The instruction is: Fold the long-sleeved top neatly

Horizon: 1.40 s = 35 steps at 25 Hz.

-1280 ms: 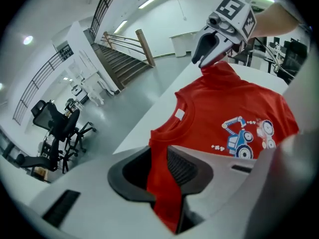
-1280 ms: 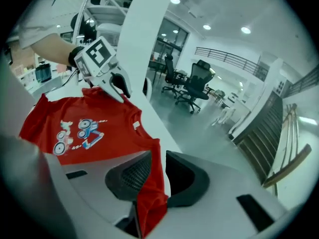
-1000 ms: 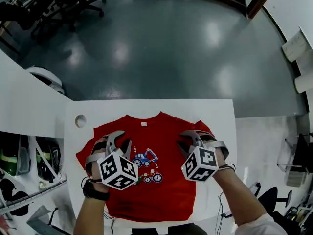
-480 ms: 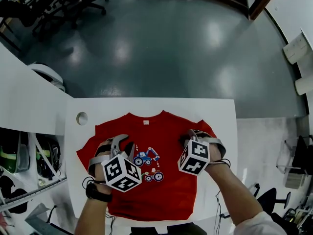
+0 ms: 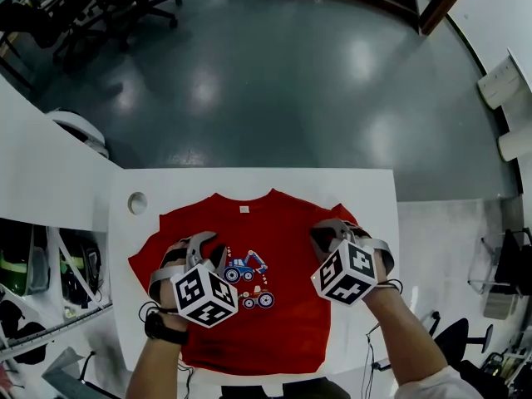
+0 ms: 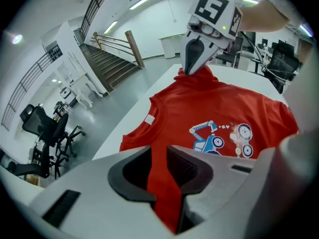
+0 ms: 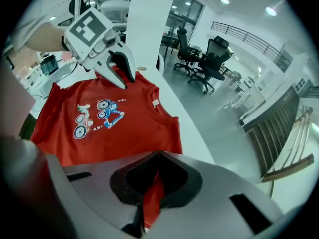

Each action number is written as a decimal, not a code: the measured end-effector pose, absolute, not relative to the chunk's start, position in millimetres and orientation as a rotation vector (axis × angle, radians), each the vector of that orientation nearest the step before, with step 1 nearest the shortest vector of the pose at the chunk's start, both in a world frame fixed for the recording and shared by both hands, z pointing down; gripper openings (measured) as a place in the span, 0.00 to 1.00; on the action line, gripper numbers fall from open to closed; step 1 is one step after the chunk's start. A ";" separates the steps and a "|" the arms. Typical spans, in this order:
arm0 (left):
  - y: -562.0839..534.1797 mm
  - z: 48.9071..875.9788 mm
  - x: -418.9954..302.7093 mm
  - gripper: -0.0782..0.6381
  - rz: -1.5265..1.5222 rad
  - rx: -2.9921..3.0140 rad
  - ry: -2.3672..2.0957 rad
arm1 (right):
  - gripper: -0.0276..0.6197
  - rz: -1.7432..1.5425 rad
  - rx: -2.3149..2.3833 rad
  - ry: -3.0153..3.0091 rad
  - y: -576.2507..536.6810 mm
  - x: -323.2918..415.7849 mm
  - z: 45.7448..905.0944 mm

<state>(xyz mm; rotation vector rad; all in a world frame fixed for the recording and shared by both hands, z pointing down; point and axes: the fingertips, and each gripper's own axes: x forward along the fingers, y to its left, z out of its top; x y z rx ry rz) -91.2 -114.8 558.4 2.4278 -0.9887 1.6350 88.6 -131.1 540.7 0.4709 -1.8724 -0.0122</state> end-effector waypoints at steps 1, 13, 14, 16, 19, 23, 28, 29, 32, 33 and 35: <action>-114.8 557.3 -89.9 0.25 1.636 2.429 -0.986 | 0.08 -0.009 0.498 -1.885 -132.4 93.2 531.9; -113.7 548.9 -57.0 0.25 1.659 2.464 -0.938 | 0.08 0.089 0.848 -1.927 -135.9 201.4 459.2; -113.6 548.3 -53.0 0.25 1.661 2.466 -0.934 | 0.08 0.101 0.871 -1.924 -135.9 212.3 458.3; -112.5 548.2 -44.6 0.25 1.668 2.470 -0.922 | 0.08 0.132 0.923 -1.918 -135.4 235.5 457.1; -109.4 550.2 -32.1 0.25 1.686 2.472 -0.898 | 0.08 0.192 1.021 -1.904 -134.4 274.4 458.0; -105.2 552.8 -16.2 0.25 1.707 2.470 -0.871 | 0.08 0.272 1.154 -1.880 -133.8 326.7 462.0; -99.5 557.3 3.3 0.25 1.734 2.466 -0.838 | 0.08 0.337 1.269 -1.870 -130.9 374.0 465.1; -98.3 557.7 7.1 0.25 1.739 2.466 -0.833 | 0.08 0.348 1.288 -1.868 -129.7 381.7 465.8; -95.7 557.8 18.3 0.25 1.746 2.471 -0.818 | 0.08 0.377 1.347 -1.870 -126.7 403.1 465.9; -94.6 558.4 21.7 0.25 1.749 2.472 -0.813 | 0.08 0.391 1.370 -1.875 -125.7 410.3 465.6; -91.7 560.7 27.6 0.25 1.756 2.470 -0.803 | 0.08 0.429 1.427 -1.899 -124.1 425.0 463.6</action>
